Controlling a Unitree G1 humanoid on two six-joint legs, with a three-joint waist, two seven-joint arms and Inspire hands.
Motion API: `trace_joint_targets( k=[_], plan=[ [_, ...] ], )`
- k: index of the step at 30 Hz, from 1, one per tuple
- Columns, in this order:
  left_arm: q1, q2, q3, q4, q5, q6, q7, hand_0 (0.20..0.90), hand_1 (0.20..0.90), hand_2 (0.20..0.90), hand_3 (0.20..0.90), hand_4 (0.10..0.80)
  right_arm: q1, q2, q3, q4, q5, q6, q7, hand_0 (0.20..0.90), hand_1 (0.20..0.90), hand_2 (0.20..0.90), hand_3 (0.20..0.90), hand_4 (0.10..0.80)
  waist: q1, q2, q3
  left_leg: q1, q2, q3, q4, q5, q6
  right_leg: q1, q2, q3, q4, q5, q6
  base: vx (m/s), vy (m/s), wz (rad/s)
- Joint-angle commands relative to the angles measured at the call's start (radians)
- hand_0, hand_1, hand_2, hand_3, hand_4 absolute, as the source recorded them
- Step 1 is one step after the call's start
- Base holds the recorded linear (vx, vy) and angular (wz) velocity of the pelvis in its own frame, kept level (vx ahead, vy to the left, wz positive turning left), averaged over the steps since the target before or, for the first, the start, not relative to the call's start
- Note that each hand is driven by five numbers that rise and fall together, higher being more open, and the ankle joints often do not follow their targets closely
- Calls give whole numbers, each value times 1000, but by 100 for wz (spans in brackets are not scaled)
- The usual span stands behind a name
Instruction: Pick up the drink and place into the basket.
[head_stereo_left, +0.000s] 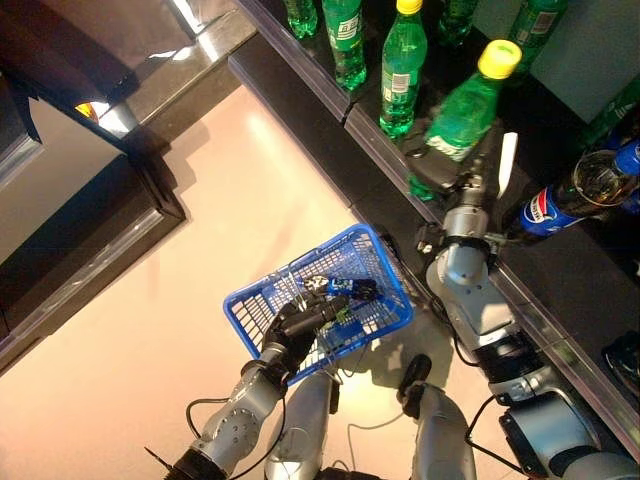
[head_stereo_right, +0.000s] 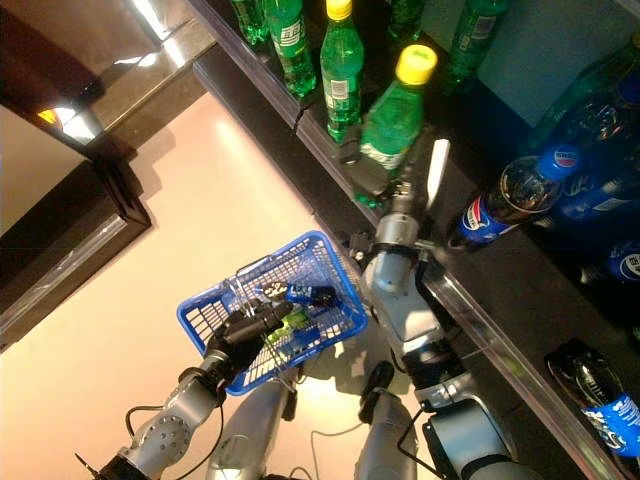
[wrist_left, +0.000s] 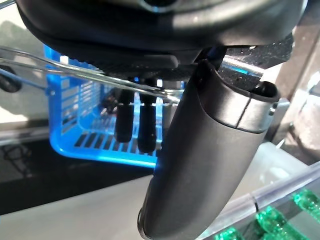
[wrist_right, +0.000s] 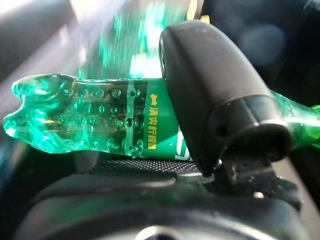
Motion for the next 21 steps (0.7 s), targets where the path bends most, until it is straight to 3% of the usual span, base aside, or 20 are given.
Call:
trace_joint_targets(
  k=[1, 10, 21],
  plan=[
    [16, -19, 94, -389, 20, -86, -134, 300, 300, 300, 200, 100, -159, -11, 15, -336, 52, -205, 137, 300, 300, 300, 200, 100, -14, -51, -44, 29, -50, -2, 80, -140, 15, 151, 4, 72, -272, 133, 42, 16, -37, 2],
    [30, -17, 106, -411, 28, -55, -119, 300, 300, 300, 200, 100, -125, 10, 75, -411, 166, -162, 215, 300, 300, 300, 200, 100, -9, -62, -73, 49, -46, 0, 77, -141, 10, 176, 9, 69, -280, 127, 44, 4, -10, 0],
    [-38, -7, 73, -382, 20, -84, -110, 300, 300, 300, 200, 100, -70, 74, 215, -186, 113, -85, 235, 300, 300, 300, 200, 100, -6, -52, -26, 2, -47, 0, 93, -127, 11, 127, -3, 63, -257, 137, 48, -40, -5, 1]
  ],
)
